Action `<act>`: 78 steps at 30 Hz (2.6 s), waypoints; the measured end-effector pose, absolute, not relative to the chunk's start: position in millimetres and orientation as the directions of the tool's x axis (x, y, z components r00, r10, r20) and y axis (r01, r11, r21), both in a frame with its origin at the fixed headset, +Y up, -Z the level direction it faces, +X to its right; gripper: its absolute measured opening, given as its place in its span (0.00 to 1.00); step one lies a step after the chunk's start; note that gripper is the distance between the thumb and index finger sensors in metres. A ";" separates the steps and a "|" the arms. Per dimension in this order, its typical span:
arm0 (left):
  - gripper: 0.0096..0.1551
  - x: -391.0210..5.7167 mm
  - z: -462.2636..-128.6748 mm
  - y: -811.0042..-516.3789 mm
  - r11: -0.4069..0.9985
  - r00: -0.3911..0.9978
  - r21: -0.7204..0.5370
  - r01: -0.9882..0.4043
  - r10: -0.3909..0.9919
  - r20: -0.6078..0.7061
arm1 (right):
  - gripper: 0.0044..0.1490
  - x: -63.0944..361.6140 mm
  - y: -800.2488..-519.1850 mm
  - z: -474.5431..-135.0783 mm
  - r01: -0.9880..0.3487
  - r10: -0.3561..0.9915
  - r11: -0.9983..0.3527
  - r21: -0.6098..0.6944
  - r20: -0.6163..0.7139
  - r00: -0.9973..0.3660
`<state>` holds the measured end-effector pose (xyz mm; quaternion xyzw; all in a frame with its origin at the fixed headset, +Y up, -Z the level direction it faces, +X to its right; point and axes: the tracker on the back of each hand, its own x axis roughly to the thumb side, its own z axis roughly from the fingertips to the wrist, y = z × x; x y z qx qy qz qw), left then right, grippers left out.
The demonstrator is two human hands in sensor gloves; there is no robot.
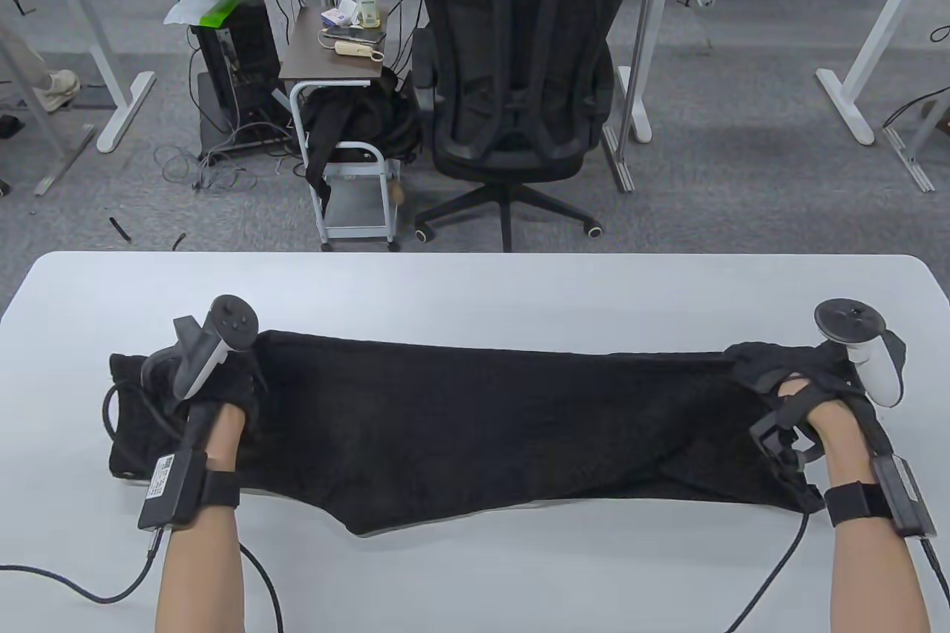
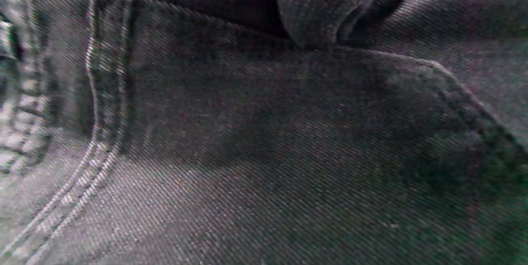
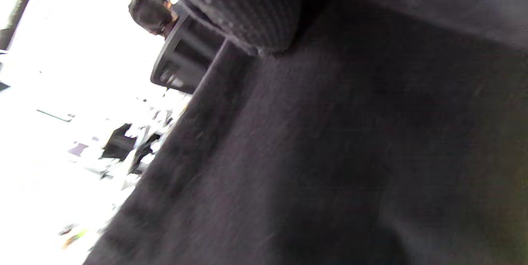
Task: Fold trousers
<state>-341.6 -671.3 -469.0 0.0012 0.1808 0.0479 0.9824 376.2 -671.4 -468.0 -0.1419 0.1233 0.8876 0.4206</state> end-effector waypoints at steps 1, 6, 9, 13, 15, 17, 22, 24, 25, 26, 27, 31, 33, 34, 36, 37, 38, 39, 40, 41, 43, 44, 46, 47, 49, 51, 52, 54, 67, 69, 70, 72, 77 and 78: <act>0.24 -341.2 -471.2 -681.6 0.997 0.929 -0.007 -0.083 0.075 -0.363 | 0.32 373.5 -677.0 -472.7 -0.752 0.681 -0.653 0.086 -0.369 -0.633; 0.23 -343.7 -478.1 -720.2 0.993 0.923 -0.084 -0.088 0.050 -0.381 | 0.32 366.0 -703.4 -490.0 -0.713 0.639 -0.698 0.073 -0.387 -0.665; 0.23 -350.1 -481.4 -725.1 0.993 0.918 -0.064 -0.103 0.070 -0.391 | 0.31 371.7 -700.9 -493.3 -0.790 0.762 -0.612 -0.046 -0.301 -0.573; 0.24 -356.1 -488.5 -729.6 0.997 0.914 -0.045 -0.069 0.045 -0.403 | 0.36 387.1 -701.1 -492.0 -0.848 0.843 -0.507 -0.155 -0.297 -0.449; 0.24 -356.0 -492.9 -737.8 0.995 0.915 -0.087 -0.053 0.013 -0.403 | 0.38 400.5 -714.9 -488.1 -0.844 0.820 -0.516 -0.143 -0.366 -0.440; 0.25 -353.3 -496.8 -748.7 0.990 0.921 -0.130 -0.055 0.000 -0.391 | 0.39 412.1 -736.5 -482.1 -0.832 0.771 -0.548 -0.093 -0.442 -0.458; 0.25 -349.2 -502.8 -765.8 0.984 0.923 -0.174 -0.046 -0.025 -0.384 | 0.54 433.0 -789.3 -462.7 -0.874 0.730 -0.486 0.010 -0.546 -0.412; 0.25 -350.0 -503.5 -767.9 0.983 0.924 -0.180 -0.044 -0.029 -0.381 | 0.54 437.7 -795.7 -457.2 -0.898 0.771 -0.440 -0.016 -0.519 -0.369; 0.25 -350.5 -503.6 -768.9 0.983 0.924 -0.179 -0.044 -0.028 -0.381 | 0.55 439.6 -795.1 -455.3 -0.894 0.772 -0.448 0.002 -0.503 -0.388; 0.25 -351.1 -503.6 -770.4 0.982 0.924 -0.182 -0.048 -0.025 -0.382 | 0.53 439.8 -794.2 -454.1 -0.895 0.765 -0.446 0.029 -0.507 -0.397; 0.25 -351.3 -503.4 -770.8 0.982 0.924 -0.183 -0.050 -0.024 -0.382 | 0.53 439.1 -792.8 -453.1 -0.892 0.751 -0.448 0.062 -0.514 -0.414; 0.25 -353.4 -502.8 -772.3 0.983 0.925 -0.174 -0.061 -0.010 -0.380 | 0.54 428.4 -785.1 -450.2 -0.800 0.627 -0.535 0.270 -0.508 -0.591; 0.25 -354.1 -503.1 -773.6 0.983 0.924 -0.170 -0.063 -0.007 -0.381 | 0.55 418.5 -785.7 -449.9 -0.700 0.506 -0.624 0.348 -0.502 -0.701; 0.25 -354.1 -503.6 -774.8 0.984 0.925 -0.170 -0.061 -0.009 -0.381 | 0.52 413.4 -787.7 -450.4 -0.615 0.407 -0.701 0.362 -0.505 -0.761; 0.25 -354.8 -504.1 -775.3 0.984 0.925 -0.168 -0.060 -0.009 -0.381 | 0.40 407.3 -786.6 -451.5 -0.532 0.371 -0.802 0.270 -0.474 -0.799; 0.25 -356.3 -504.0 -774.2 0.984 0.923 -0.165 -0.067 -0.002 -0.384 | 0.31 406.5 -782.9 -451.6 -0.545 0.414 -0.816 0.195 -0.462 -0.785; 0.25 -358.7 -503.7 -771.8 0.985 0.923 -0.155 -0.075 0.010 -0.386 | 0.27 406.4 -778.7 -450.8 -0.573 0.456 -0.803 0.163 -0.452 -0.767; 0.24 -361.6 -503.2 -769.5 0.987 0.922 -0.139 -0.081 0.022 -0.387 | 0.27 409.8 -771.2 -450.0 -0.598 0.491 -0.789 0.138 -0.445 -0.749; 0.24 -366.4 -502.4 -765.3 0.988 0.919 -0.117 -0.103 0.049 -0.390 | 0.27 416.1 -761.4 -447.6 -0.660 0.568 -0.746 0.086 -0.434 -0.699; 0.24 -369.6 -501.6 -761.7 0.987 0.916 -0.096 -0.131 0.083 -0.392 | 0.27 421.8 -753.7 -445.6 -0.712 0.636 -0.701 0.042 -0.416 -0.650; 0.24 -376.5 -500.3 -752.9 0.985 0.909 -0.036 -0.166 0.139 -0.393 | 0.28 441.5 -735.0 -438.8 -0.841 0.789 -0.538 -0.062 -0.387 -0.477; 0.24 -378.1 -500.6 -750.5 0.986 0.907 -0.018 -0.166 0.146 -0.394 | 0.28 449.8 -728.7 -435.7 -0.869 0.827 -0.483 -0.110 -0.382 -0.412; 0.24 -379.5 -502.7 -748.1 0.988 0.910 -0.002 -0.155 0.142 -0.389 | 0.28 461.8 -723.5 -430.2 -0.845 0.811 -0.503 -0.182 -0.436 -0.390; 0.24 -378.2 -504.5 -748.8 0.989 0.911 -0.003 -0.147 0.134 -0.390 | 0.28 464.4 -729.5 -428.8 -0.829 0.789 -0.524 -0.196 -0.478 -0.386; 0.24 -375.3 -507.1 -752.6 0.993 0.913 -0.016 -0.119 0.103 -0.394 | 0.30 463.0 -745.9 -427.6 -0.768 0.745 -0.592 -0.245 -0.529 -0.406; 0.24 -373.6 -508.8 -758.1 0.995 0.916 -0.042 -0.092 0.068 -0.396 | 0.38 459.3 -764.2 -426.6 -0.700 0.651 -0.685 -0.201 -0.600 -0.465; 0.24 -373.1 -509.0 -760.1 0.995 0.917 -0.049 -0.087 0.061 -0.395 | 0.40 458.1 -769.5 -426.6 -0.694 0.627 -0.700 -0.166 -0.609 -0.486; 0.25 -373.9 -509.3 -763.9 0.995 0.917 -0.064 -0.083 0.051 -0.396 | 0.41 455.3 -780.9 -426.8 -0.705 0.610 -0.699 -0.122 -0.616 -0.498; 0.26 -379.4 -512.4 -768.9 0.978 0.911 -0.210 -0.001 -0.085 -0.403 | 0.59 359.2 -799.3 -436.3 -0.510 0.360 -0.807 0.298 -0.436 -0.825; 0.24 -379.4 -512.2 -759.5 0.976 0.913 -0.216 0.026 -0.111 -0.392 | 0.64 357.8 -814.6 -437.2 -0.465 0.267 -0.790 0.400 -0.459 -0.847; 0.23 -379.4 -512.3 -749.2 0.976 0.920 -0.215 0.044 -0.124 -0.372 | 0.65 361.2 -822.7 -436.9 -0.438 0.209 -0.782 0.444 -0.475 -0.855; 0.23 -380.1 -510.7 -723.9 0.988 0.933 -0.137 0.064 -0.108 -0.344 | 0.64 372.8 -825.1 -438.4 -0.459 0.235 -0.790 0.407 -0.489 -0.840; 0.24 -383.7 -511.8 -716.9 1.000 0.943 -0.008 0.001 -0.004 -0.333 | 0.63 385.7 -825.7 -443.7 -0.470 0.233 -0.809 0.354 -0.541 -0.808; 0.24 -385.5 -514.2 -728.1 0.995 0.932 -0.095 0.014 -0.047 -0.359 | 0.63 387.3 -825.6 -443.3 -0.469 0.228 -0.812 0.349 -0.549 -0.804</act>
